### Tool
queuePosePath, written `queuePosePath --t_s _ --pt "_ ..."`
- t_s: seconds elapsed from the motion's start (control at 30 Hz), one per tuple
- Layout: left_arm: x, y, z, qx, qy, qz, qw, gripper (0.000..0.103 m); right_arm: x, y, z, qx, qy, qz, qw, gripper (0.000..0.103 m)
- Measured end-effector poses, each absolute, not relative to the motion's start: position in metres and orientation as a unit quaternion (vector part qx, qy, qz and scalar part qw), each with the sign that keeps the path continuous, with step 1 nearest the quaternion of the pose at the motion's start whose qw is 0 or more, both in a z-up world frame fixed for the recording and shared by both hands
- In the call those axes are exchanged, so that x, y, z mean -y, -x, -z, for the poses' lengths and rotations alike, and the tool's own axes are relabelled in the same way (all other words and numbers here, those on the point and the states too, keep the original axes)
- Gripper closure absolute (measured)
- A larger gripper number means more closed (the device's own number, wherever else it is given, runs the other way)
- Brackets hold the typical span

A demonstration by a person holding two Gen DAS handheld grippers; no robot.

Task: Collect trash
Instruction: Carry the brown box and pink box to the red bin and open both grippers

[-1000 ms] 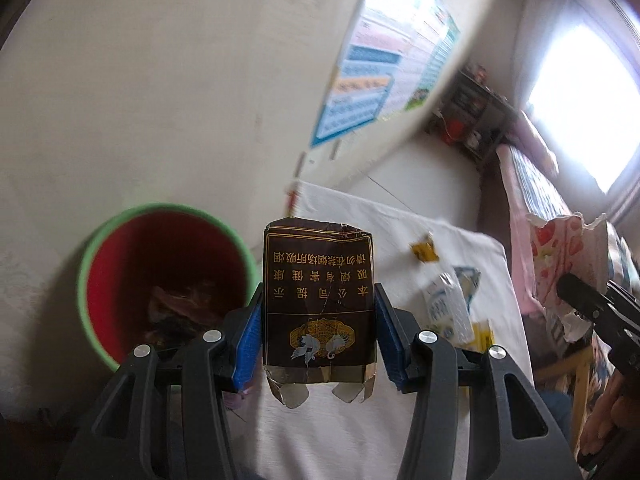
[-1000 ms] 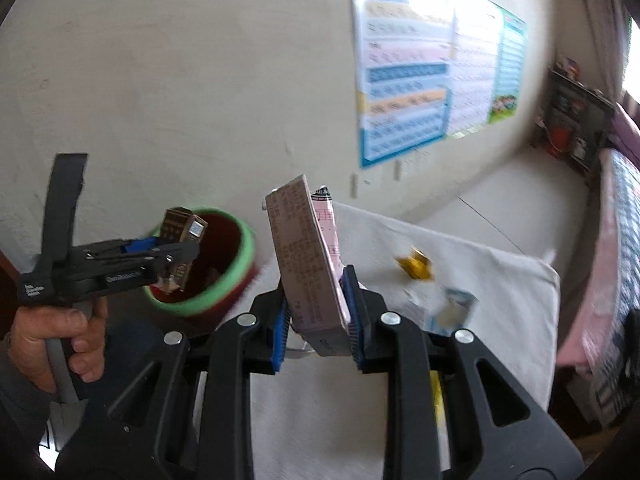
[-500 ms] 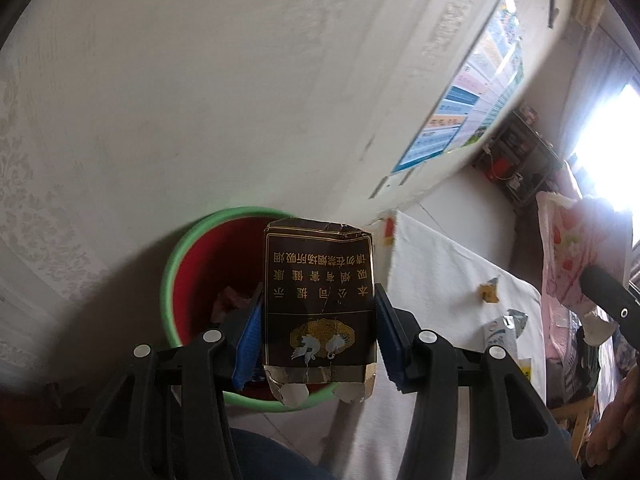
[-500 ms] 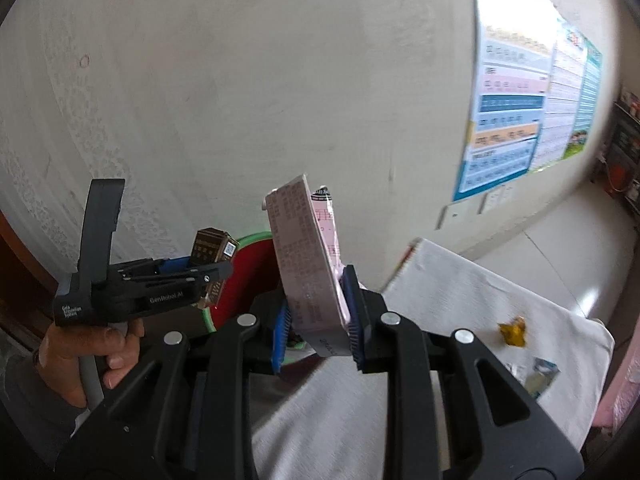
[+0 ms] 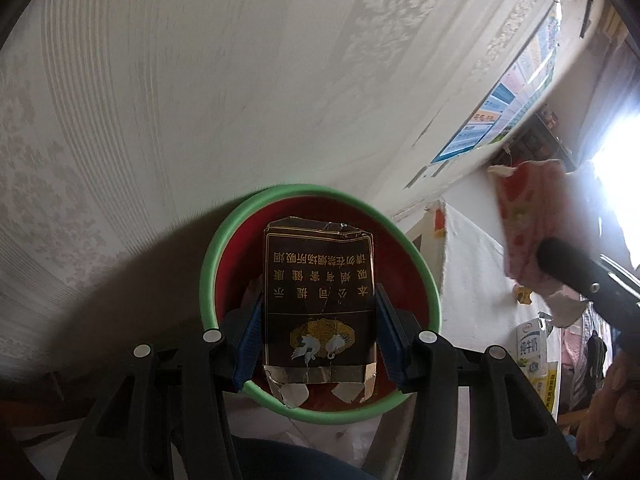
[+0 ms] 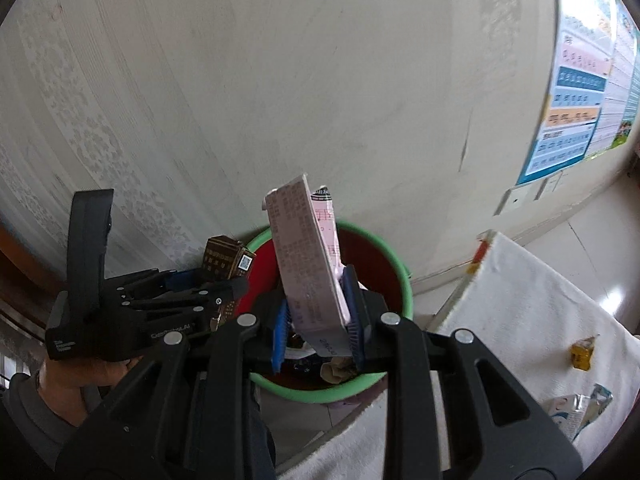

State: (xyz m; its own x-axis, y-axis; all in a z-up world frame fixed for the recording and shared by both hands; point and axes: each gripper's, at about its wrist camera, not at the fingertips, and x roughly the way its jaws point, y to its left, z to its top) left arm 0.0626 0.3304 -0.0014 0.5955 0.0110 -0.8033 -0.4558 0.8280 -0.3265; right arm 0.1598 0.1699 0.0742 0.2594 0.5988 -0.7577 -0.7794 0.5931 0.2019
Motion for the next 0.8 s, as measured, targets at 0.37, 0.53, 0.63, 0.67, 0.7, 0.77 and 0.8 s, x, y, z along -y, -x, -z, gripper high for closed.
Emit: queuePosePath --t_s 0.37,0.53,0.63,0.67,0.7,0.77,0.8 --pt "-0.339 -0.07 0.022 -0.431 0.284 -0.139 0.845 0.036 -0.187 -0.17 -0.044 -0.442 0.119 -0.43 0.779 0.047" --pt "-0.345 -0.065 0.02 -0.418 0.292 -0.146 0.848 0.022 -0.18 -0.168 -0.049 -0.437 0.105 -0.427 0.784 0.036" --pt "-0.341 -0.062 0.016 -0.417 0.292 -0.148 0.848 0.019 -0.171 -0.167 -0.054 -0.436 0.098 -0.422 0.789 0.028" --pt "-0.34 -0.062 0.015 -0.418 0.29 -0.148 0.848 0.017 -0.168 -0.167 -0.056 -0.434 0.098 -0.419 0.791 0.024" --pt "-0.338 -0.062 0.014 -0.419 0.288 -0.149 0.848 0.014 -0.164 -0.166 -0.059 -0.432 0.097 -0.416 0.794 0.023" --pt "-0.33 -0.06 0.008 -0.417 0.281 -0.152 0.851 0.01 -0.155 -0.165 -0.063 -0.43 0.095 -0.412 0.798 0.017" --pt "-0.326 -0.058 0.005 -0.415 0.279 -0.15 0.853 0.009 -0.15 -0.165 -0.064 -0.428 0.095 -0.408 0.801 0.016"
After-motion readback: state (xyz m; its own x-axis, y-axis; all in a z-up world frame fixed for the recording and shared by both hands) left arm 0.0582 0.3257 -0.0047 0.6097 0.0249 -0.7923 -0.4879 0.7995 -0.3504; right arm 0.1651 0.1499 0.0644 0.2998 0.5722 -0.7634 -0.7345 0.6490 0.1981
